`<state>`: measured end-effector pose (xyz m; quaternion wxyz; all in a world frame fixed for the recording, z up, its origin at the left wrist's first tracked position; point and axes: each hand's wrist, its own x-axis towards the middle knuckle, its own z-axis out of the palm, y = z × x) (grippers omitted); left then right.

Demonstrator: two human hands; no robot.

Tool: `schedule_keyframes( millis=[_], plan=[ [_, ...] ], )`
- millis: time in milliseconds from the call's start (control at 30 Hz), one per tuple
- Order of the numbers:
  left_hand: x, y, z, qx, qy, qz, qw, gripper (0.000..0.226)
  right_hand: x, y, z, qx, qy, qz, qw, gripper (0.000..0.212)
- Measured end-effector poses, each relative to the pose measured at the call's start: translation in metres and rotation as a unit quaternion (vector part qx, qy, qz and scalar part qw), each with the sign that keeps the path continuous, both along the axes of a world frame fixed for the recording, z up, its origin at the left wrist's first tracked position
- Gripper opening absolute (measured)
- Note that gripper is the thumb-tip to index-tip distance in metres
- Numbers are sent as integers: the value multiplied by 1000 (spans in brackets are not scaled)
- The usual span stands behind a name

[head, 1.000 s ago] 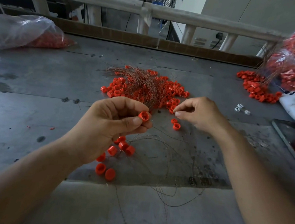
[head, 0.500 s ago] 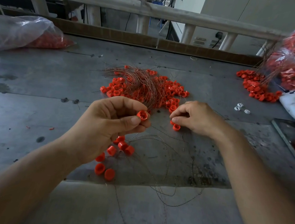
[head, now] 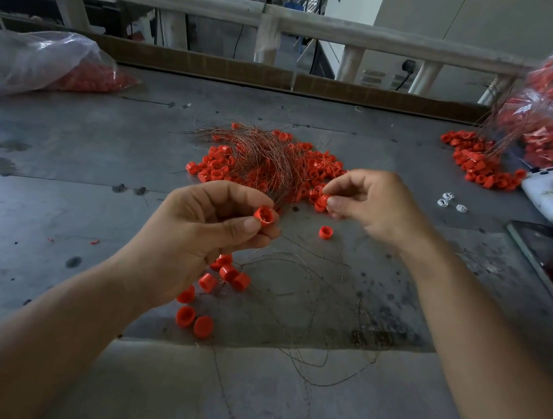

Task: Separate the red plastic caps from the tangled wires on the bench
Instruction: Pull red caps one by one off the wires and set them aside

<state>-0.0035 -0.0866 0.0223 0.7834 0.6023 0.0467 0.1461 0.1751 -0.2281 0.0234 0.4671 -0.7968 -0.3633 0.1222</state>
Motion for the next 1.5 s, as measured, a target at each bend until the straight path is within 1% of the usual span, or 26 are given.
schedule_keyframes(
  millis=[67,100,167,233,467,667,733,867,1000,1100,1300,1500],
  plan=[
    [-1,0,0,3,2,3,1000,20,-7,0,7,104,113,24,988,21],
    [-1,0,1,7,3,3,1000,20,-12,0,9,133,153,42,978,17],
    [-2,1,1,10,3,4,1000,20,-22,1,13,154,199,77,965,9],
    [-1,1,1,10,2,6,1000,20,-30,2,15,153,217,95,959,7],
    [-1,2,1,2,1,3,1000,19,-41,2,19,176,245,139,943,15],
    [0,2,1,14,1,4,1000,20,-44,4,15,166,246,148,943,22],
    [-1,1,2,18,1,6,1000,20,-45,4,15,162,235,162,945,25],
    [-1,2,2,14,9,26,1000,22,-50,4,16,144,188,165,957,20],
    [1,2,2,20,18,45,999,24,-53,7,14,136,161,160,964,18],
    [1,2,2,29,23,50,998,26,-57,11,11,127,113,157,973,17],
    [1,3,2,22,30,65,997,20,-67,16,7,136,3,146,980,26],
    [2,3,0,32,41,73,996,20,-72,17,5,143,-36,132,980,23]
  ],
)
